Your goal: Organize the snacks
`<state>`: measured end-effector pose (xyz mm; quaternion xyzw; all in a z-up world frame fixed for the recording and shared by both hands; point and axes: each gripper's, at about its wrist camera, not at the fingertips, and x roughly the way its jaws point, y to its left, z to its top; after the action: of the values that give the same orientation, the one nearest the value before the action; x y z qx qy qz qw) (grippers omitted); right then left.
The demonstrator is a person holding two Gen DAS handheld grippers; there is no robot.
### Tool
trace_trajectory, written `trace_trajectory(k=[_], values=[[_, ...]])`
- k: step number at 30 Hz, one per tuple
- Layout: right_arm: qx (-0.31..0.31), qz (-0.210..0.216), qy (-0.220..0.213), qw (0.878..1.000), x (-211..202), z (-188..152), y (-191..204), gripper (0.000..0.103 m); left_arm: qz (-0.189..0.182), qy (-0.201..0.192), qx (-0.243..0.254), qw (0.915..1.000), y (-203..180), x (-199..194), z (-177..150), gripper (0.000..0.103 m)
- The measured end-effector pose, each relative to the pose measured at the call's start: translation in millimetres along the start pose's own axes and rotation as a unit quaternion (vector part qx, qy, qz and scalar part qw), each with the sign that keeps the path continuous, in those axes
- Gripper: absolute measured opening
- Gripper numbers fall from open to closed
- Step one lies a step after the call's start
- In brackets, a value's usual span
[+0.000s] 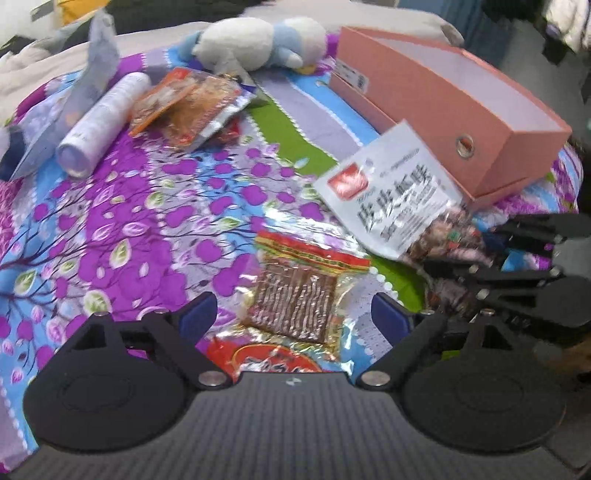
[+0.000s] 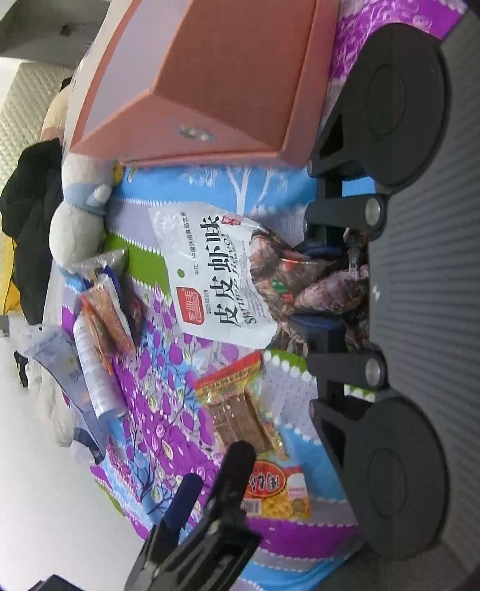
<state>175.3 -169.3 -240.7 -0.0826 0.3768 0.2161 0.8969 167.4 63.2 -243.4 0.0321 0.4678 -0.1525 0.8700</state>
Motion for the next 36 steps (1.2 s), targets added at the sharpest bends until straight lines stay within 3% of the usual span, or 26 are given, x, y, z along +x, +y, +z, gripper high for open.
trace_trajectory(k=[5, 9, 13, 21, 22, 27, 36], values=[[0.015, -0.017, -0.008, 1.000, -8, 1, -10, 0.033, 0.027, 0.016, 0.030, 0.9991, -11, 22, 0, 0.093], [0.017, -0.018, -0.008, 1.000, -9, 0, -11, 0.033, 0.025, 0.035, 0.011, 0.9990, -7, 36, -3, 0.093], [0.019, -0.015, -0.004, 1.000, -6, -2, -10, 0.033, 0.026, 0.025, -0.008, 0.9993, -6, 39, -5, 0.090], [0.029, -0.023, -0.005, 0.999, -6, 0, -11, 0.033, 0.044, 0.013, -0.021, 0.9987, -17, 32, -4, 0.068], [0.031, -0.025, -0.006, 0.999, -6, 2, -11, 0.033, 0.048, 0.011, -0.025, 0.9985, -17, 31, -4, 0.063], [0.036, -0.032, -0.011, 0.999, -11, 7, -11, 0.033, 0.041, 0.004, -0.075, 0.9964, -11, 23, -1, 0.059], [0.040, -0.040, -0.025, 0.998, -28, 25, -4, 0.033, 0.040, -0.021, -0.148, 0.9879, -2, -6, 0, 0.058]])
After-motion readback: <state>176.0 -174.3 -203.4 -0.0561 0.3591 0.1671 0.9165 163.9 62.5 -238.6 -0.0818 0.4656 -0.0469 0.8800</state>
